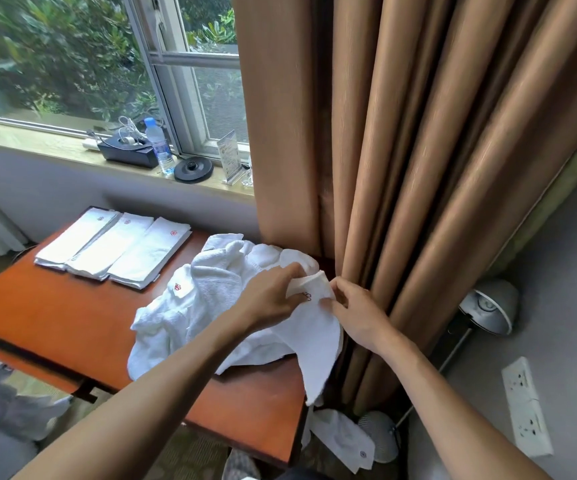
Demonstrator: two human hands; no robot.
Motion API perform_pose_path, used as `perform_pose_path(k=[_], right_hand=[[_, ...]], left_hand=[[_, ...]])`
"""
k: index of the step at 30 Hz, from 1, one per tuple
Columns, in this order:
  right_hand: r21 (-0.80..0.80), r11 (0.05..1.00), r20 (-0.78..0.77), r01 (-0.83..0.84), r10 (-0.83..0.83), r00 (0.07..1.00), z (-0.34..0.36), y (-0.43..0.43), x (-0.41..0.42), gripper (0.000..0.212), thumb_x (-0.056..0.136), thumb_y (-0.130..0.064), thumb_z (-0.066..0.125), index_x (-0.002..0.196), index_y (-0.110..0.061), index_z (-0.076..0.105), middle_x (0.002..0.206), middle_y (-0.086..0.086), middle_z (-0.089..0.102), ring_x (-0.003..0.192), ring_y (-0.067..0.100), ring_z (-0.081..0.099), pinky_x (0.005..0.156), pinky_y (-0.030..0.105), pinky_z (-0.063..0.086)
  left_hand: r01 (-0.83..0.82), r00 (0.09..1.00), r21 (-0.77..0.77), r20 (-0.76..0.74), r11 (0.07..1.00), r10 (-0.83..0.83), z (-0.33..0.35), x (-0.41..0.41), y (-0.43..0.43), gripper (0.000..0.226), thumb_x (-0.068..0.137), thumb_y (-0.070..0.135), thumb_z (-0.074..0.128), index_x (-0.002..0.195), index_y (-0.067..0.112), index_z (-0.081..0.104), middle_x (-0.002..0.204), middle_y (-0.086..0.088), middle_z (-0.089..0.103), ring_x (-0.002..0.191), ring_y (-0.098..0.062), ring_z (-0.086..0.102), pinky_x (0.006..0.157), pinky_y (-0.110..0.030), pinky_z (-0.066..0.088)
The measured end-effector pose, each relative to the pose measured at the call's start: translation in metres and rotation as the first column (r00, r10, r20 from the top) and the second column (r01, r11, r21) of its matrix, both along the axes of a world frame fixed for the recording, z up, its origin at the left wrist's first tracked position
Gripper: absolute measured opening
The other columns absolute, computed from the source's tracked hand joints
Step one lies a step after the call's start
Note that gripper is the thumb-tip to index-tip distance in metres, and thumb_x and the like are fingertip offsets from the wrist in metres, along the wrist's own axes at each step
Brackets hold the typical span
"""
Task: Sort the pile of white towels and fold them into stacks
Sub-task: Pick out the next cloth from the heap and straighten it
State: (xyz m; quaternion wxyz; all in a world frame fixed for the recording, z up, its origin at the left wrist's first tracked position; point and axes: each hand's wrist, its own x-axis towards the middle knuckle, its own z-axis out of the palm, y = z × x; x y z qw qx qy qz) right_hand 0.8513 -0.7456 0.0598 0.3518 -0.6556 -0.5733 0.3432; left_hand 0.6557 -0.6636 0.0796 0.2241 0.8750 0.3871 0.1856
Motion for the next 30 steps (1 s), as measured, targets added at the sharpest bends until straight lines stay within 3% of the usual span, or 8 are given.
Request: perform_pose_path(k=[6, 9, 11, 13, 19, 23, 27, 30], right_hand=[[0.04, 0.999, -0.111, 0.014, -0.009, 0.994, 0.008, 0.0, 0.0, 0.008, 0.103, -0.029, 0.063, 0.099, -0.024, 0.068, 0.094, 0.0, 0.074, 0.094, 0.027, 0.068, 0.085, 0.049, 0.053], [0.118, 0.992, -0.12, 0.034, -0.019, 0.993, 0.012, 0.007, -0.003, 0.007, 0.103, -0.023, 0.063, 0.106, -0.024, 0.069, 0.097, -0.008, 0.073, 0.097, 0.012, 0.068, 0.087, 0.035, 0.053], [0.165, 0.984, -0.123, 0.069, -0.049, 0.991, 0.014, 0.011, -0.005, 0.014, 0.103, -0.019, 0.062, 0.115, -0.024, 0.068, 0.108, -0.014, 0.071, 0.103, 0.004, 0.065, 0.088, 0.024, 0.051], [0.178, 0.98, -0.14, 0.092, -0.067, 0.988, 0.011, 0.012, -0.007, 0.019, 0.105, -0.016, 0.058, 0.12, -0.024, 0.066, 0.112, -0.015, 0.07, 0.106, 0.002, 0.063, 0.09, 0.021, 0.047], [0.223, 0.963, -0.256, 0.151, -0.092, 0.962, 0.007, 0.026, -0.022, 0.019, 0.106, -0.018, 0.057, 0.107, -0.033, 0.068, 0.098, -0.021, 0.069, 0.091, 0.0, 0.062, 0.085, 0.023, 0.048], [0.19, 0.976, -0.297, 0.103, -0.043, 0.954, 0.003, 0.038, -0.051, 0.013, 0.105, -0.021, 0.058, 0.105, -0.031, 0.066, 0.094, 0.001, 0.067, 0.089, 0.024, 0.062, 0.083, 0.035, 0.05], [0.171, 0.983, -0.327, 0.059, 0.0, 0.945, 0.0, 0.047, -0.078, 0.014, 0.105, -0.021, 0.058, 0.102, -0.033, 0.066, 0.08, -0.015, 0.062, 0.075, 0.006, 0.057, 0.069, 0.014, 0.046], [0.146, 0.989, -0.334, 0.015, 0.035, 0.942, 0.004, 0.063, -0.102, 0.012, 0.106, -0.024, 0.057, 0.104, -0.032, 0.066, 0.083, -0.008, 0.065, 0.081, 0.007, 0.058, 0.076, 0.025, 0.048]], left_hand=[[-0.054, 0.998, -0.121, 0.014, 0.991, 0.056, -0.01, -0.02, 0.009, 0.014, 0.095, 0.031, 0.067, 0.084, 0.025, 0.061, 0.077, 0.012, 0.061, 0.079, -0.015, 0.058, 0.076, -0.046, 0.051], [0.009, 0.999, -0.112, 0.04, 0.994, -0.004, -0.004, -0.008, 0.007, 0.01, 0.095, 0.036, 0.068, 0.089, 0.032, 0.061, 0.079, 0.015, 0.061, 0.079, -0.011, 0.058, 0.074, -0.042, 0.051], [0.001, 0.994, -0.123, 0.104, 0.992, 0.012, -0.002, -0.006, 0.006, 0.014, 0.094, 0.036, 0.071, 0.101, 0.029, 0.06, 0.087, 0.014, 0.065, 0.081, -0.008, 0.059, 0.071, -0.031, 0.05], [-0.009, 0.984, -0.16, 0.175, 0.987, 0.038, -0.001, -0.012, 0.006, 0.021, 0.093, 0.031, 0.074, 0.104, 0.027, 0.057, 0.09, 0.01, 0.067, 0.08, -0.007, 0.061, 0.067, -0.024, 0.046], [-0.169, 0.888, -0.272, 0.374, 0.947, 0.266, 0.006, -0.037, 0.006, 0.018, 0.093, 0.013, 0.074, 0.094, 0.021, 0.057, 0.083, 0.01, 0.06, 0.077, -0.007, 0.055, 0.072, -0.022, 0.042], [-0.31, 0.848, -0.272, 0.354, 0.911, 0.394, 0.007, -0.068, 0.004, 0.013, 0.088, 0.017, 0.08, 0.086, 0.018, 0.067, 0.081, 0.014, 0.068, 0.08, -0.002, 0.062, 0.074, -0.02, 0.046], [-0.423, 0.822, -0.219, 0.315, 0.879, 0.474, 0.011, -0.101, 0.013, 0.011, 0.083, 0.021, 0.085, 0.08, 0.023, 0.074, 0.079, 0.013, 0.072, 0.077, 0.0, 0.064, 0.069, -0.014, 0.046], [-0.46, 0.799, -0.226, 0.317, 0.859, 0.511, 0.013, -0.128, 0.023, 0.012, 0.084, 0.015, 0.082, 0.083, 0.024, 0.074, 0.083, 0.013, 0.073, 0.081, 0.0, 0.067, 0.071, -0.012, 0.046]])
